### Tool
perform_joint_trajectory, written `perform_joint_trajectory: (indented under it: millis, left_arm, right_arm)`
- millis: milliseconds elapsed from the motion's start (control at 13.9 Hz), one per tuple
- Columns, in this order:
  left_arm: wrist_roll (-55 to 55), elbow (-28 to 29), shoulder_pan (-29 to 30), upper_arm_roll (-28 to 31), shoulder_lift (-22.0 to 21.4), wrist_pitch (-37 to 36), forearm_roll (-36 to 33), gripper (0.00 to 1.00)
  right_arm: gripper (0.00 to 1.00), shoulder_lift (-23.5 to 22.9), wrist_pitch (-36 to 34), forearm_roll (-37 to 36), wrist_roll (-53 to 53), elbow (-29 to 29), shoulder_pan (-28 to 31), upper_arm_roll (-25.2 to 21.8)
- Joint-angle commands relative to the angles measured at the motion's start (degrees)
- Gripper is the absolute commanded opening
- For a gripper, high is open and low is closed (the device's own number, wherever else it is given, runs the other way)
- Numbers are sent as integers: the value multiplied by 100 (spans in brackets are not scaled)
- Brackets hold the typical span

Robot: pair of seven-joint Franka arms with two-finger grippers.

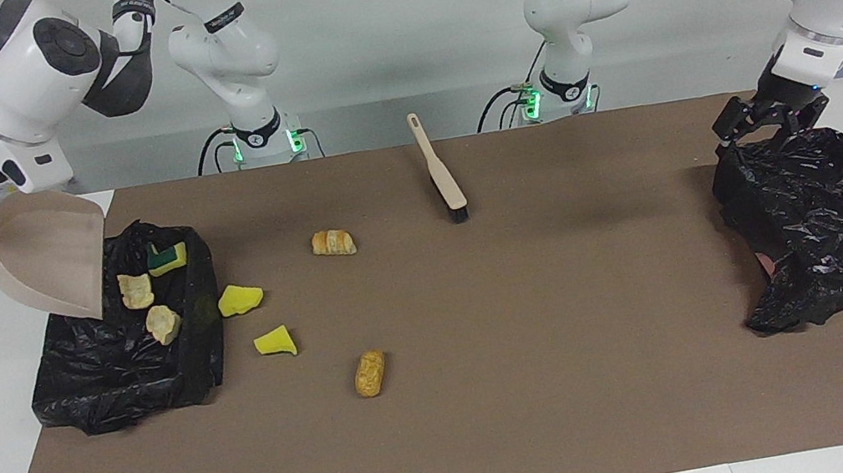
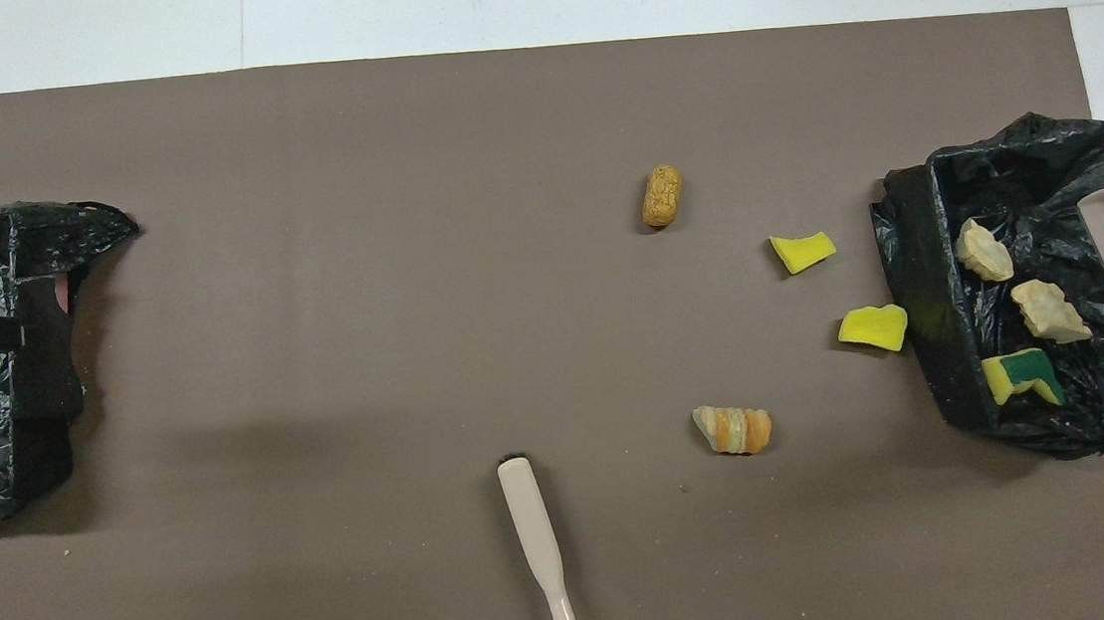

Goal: Sweep and dump trash in bin
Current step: 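Tip the dustpan into the black bag with the right gripper, then bring the empty dustpan back to the table center with the right gripper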

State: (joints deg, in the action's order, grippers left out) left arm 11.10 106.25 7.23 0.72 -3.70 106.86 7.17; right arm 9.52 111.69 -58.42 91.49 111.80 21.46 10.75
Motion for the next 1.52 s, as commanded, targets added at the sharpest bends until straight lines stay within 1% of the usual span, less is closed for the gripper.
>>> perform_joint_trajectory:
  millis: [0,72,217,289,361,577,794,938,1011,1227,1444]
  left_arm:
    - [-729,-648,-55,-160,185,-585,-407,100]
    - [-985,-841,-134,-178,220,-883,-470,100]
    - [-1040,-1132,-152,-187,220,-1376,-506,100]
    - [-1040,-1246,-152,-239,194,-1544,-619,100]
    - [-996,-1265,-152,-344,142,-1563,-794,100]
    - [-987,-1090,-161,-371,27,-1554,-805,100]
    - [-978,-966,-161,-380,-43,-1493,-805,100]
    - [-978,-957,-196,-389,-52,-1493,-796,100]
    - [-978,-940,-248,-380,-61,-1493,-796,100]
    - [-961,-905,-258,-389,-87,-1528,-796,100]
    - [-996,-861,-433,-380,-131,-1554,-787,100]
  right_arm:
    - [0,103,-322,-161,-228,-96,-212,129]
    - [0,59,-367,-126,-298,-166,-369,138]
    - [0,-20,-376,5,-421,-246,-703,138]
    - [0,-55,-402,267,-491,-298,-774,138]
    - [0,-108,-515,557,-631,-403,-845,138]
    - [0,-354,-1024,1077,-1368,-781,-1336,138]
    - [0,-486,-1175,1779,-2413,-896,-1644,156]
    - [0,-688,-1333,2105,-3413,-984,-1995,165]
    - [0,-828,-1447,2368,-3949,-1141,-2180,173]
    - [0,-1346,-1589,3308,-5470,-1686,-2629,165]
    - [0,-2040,-1589,3915,-7402,-2327,-3155,165]
